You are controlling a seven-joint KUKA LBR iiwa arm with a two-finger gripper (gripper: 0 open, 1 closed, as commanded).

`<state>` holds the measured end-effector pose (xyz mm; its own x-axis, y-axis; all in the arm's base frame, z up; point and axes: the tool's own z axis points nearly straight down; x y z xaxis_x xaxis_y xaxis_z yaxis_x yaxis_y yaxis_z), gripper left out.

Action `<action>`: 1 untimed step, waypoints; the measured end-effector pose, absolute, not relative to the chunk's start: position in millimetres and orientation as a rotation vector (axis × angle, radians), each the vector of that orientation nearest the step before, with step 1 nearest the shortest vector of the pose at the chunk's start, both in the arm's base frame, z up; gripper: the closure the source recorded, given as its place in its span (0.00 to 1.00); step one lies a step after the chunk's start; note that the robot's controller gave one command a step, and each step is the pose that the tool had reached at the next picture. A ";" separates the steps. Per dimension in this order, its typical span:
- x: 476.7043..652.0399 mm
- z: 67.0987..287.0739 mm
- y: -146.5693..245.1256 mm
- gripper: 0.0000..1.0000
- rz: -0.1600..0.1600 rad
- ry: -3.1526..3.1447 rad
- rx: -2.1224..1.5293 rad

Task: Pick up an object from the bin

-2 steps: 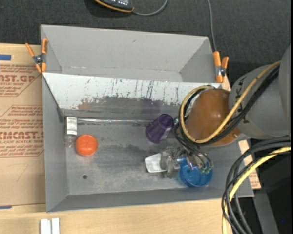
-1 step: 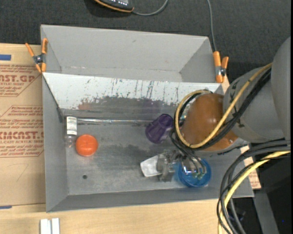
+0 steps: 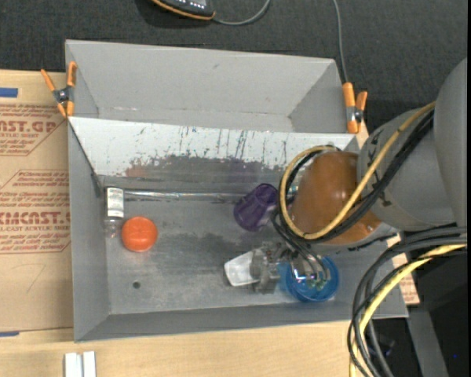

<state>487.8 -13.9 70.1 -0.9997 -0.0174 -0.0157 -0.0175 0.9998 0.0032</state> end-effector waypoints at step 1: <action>488.3 70.1 -13.9 1.00 0.005 3.124 -0.090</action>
Offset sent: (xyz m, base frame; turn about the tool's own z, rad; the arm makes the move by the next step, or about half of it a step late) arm 0.0000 0.0233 0.0014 -0.2408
